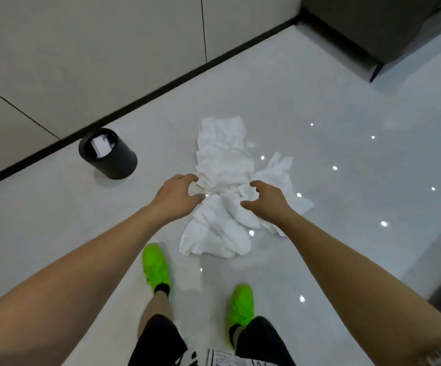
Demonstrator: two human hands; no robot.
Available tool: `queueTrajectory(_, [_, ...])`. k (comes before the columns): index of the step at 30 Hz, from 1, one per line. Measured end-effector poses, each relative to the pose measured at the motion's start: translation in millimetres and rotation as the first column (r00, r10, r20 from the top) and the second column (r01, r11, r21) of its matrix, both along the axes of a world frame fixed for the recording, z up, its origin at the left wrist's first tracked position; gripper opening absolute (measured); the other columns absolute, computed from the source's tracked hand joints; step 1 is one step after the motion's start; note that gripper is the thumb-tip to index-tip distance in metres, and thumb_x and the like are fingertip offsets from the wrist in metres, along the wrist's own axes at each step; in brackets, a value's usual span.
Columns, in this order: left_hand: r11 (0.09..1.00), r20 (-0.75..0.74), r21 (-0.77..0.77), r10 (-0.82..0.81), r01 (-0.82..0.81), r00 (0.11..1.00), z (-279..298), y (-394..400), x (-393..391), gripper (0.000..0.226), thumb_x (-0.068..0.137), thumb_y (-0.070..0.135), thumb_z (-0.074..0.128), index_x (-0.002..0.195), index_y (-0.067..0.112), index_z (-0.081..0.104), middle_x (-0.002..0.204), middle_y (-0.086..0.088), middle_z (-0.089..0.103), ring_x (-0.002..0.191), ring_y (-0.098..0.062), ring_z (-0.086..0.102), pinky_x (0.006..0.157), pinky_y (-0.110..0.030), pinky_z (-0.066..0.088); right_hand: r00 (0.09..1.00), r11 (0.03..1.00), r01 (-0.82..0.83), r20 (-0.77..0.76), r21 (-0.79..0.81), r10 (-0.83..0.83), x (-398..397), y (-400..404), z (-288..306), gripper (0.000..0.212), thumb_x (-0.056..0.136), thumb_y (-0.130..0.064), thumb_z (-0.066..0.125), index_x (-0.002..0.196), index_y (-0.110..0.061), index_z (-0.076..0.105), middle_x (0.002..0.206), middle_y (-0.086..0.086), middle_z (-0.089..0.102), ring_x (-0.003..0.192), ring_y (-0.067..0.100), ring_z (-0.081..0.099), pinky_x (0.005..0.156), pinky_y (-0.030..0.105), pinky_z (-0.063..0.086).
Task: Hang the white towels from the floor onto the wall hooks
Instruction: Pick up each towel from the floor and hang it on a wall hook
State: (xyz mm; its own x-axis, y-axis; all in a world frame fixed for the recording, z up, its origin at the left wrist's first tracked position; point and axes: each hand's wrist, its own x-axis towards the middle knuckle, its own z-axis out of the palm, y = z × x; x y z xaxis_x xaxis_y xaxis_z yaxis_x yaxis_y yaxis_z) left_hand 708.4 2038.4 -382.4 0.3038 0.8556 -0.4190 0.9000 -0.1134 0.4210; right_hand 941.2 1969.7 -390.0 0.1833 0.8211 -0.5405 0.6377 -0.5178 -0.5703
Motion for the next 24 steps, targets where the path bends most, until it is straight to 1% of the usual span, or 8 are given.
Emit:
queueTrajectory(3, [0.997,-0.02,-0.077,-0.001,-0.001,1.0,-86,16,-11,0.055,0.089,0.044,0.062,0.138,0.023,0.049,0.142,-0.008,0.049,0.129,-0.027,0.046,0.1,-0.033,0.036,0.998,0.992,0.066,-0.01,-0.11,-0.068,-11,6,-86,0.07,0.083,-0.033,0.073,0.145,-0.014,0.044,0.123,0.009,0.065,0.117,0.022,0.057,0.084,0.024,0.039])
queueTrajectory(8, [0.972,-0.04,-0.236,-0.029,0.019,0.999,-255,28,-30,0.054,0.089,0.045,0.061,0.138,0.023,0.049,0.14,-0.007,0.049,0.128,-0.026,0.046,0.095,-0.03,0.034,0.99,0.948,0.128,-0.019,-0.291,-0.139,-41,4,-262,0.07,0.082,-0.032,0.073,0.143,-0.013,0.046,0.125,0.009,0.064,0.121,0.023,0.056,0.089,0.026,0.039])
queueTrajectory(11, [0.952,-0.076,-0.303,-0.062,0.037,0.995,-357,28,-37,0.053,0.09,0.044,0.061,0.137,0.024,0.049,0.14,-0.007,0.049,0.126,-0.025,0.047,0.093,-0.03,0.035,0.978,0.906,0.184,-0.025,-0.38,-0.208,-57,-3,-368,0.066,0.083,-0.034,0.073,0.141,-0.014,0.049,0.13,0.008,0.062,0.123,0.022,0.055,0.096,0.027,0.041])
queueTrajectory(14, [0.935,-0.101,-0.35,-0.102,0.061,0.99,-449,26,-35,0.052,0.09,0.043,0.061,0.137,0.023,0.05,0.138,-0.008,0.05,0.124,-0.025,0.049,0.09,-0.028,0.033,0.964,0.872,0.225,-0.032,-0.434,-0.264,-69,-13,-467,0.06,0.084,-0.032,0.071,0.138,-0.013,0.052,0.128,0.008,0.062,0.117,0.023,0.058,0.09,0.026,0.043])
queueTrajectory(16, [0.923,-0.098,-0.376,-0.124,0.079,0.987,-503,25,-30,0.052,0.091,0.042,0.061,0.137,0.021,0.049,0.138,-0.008,0.05,0.122,-0.025,0.049,0.087,-0.027,0.031,0.954,0.858,0.247,-0.04,-0.451,-0.296,-76,-18,-526,0.056,0.085,-0.031,0.07,0.136,-0.014,0.054,0.126,0.007,0.063,0.114,0.022,0.059,0.086,0.024,0.042])
queueTrajectory(18, [0.914,-0.087,-0.393,-0.143,0.098,0.986,-552,23,-23,0.053,0.092,0.042,0.059,0.138,0.02,0.048,0.14,-0.008,0.049,0.124,-0.024,0.048,0.089,-0.027,0.032,0.944,0.85,0.281,-0.033,-0.447,-0.329,-80,-19,-577,0.053,0.086,-0.03,0.069,0.135,-0.014,0.056,0.124,0.007,0.064,0.114,0.021,0.06,0.086,0.025,0.043])
queueTrajectory(21, [0.906,-0.059,-0.402,-0.17,0.133,0.984,-611,22,-9,0.054,0.093,0.042,0.057,0.14,0.018,0.047,0.142,-0.008,0.048,0.128,-0.024,0.046,0.094,-0.028,0.034,0.925,0.857,0.368,0.043,-0.361,-0.379,-81,-20,-636,0.045,0.087,-0.029,0.065,0.129,-0.013,0.059,0.112,0.004,0.067,0.106,0.023,0.062,0.081,0.025,0.042])
queueTrajectory(24, [0.902,-0.031,-0.401,-0.188,0.16,0.982,-650,21,6,0.054,0.093,0.041,0.057,0.14,0.016,0.047,0.142,-0.009,0.049,0.129,-0.025,0.046,0.099,-0.03,0.035,0.91,0.869,0.415,0.133,-0.27,-0.393,-80,-18,-672,0.019,0.089,-0.023,0.06,0.105,-0.014,0.067,0.088,-0.001,0.065,0.085,0.021,0.063,0.07,0.027,0.045])
